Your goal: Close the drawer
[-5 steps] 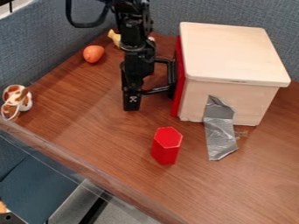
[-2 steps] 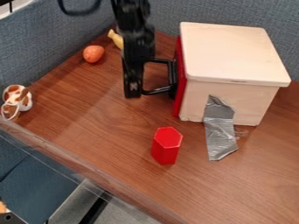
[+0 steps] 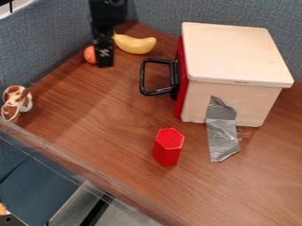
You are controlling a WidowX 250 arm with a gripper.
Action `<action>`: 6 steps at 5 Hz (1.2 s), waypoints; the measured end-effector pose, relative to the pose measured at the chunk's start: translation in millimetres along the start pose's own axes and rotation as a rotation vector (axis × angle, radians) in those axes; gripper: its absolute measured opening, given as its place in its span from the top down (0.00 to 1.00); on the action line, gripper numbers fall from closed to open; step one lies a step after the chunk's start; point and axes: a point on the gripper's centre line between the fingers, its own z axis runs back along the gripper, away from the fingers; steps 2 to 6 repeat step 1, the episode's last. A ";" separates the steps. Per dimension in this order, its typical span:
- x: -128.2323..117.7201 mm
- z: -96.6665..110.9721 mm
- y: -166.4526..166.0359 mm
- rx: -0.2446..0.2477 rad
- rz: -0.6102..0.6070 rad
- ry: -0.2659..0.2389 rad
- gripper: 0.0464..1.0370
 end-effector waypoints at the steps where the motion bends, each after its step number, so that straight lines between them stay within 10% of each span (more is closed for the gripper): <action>1: -33.4 19.2 10.4 -0.012 0.073 0.028 0.04; 6: -33.4 19.2 10.4 -0.012 0.073 0.028 0.04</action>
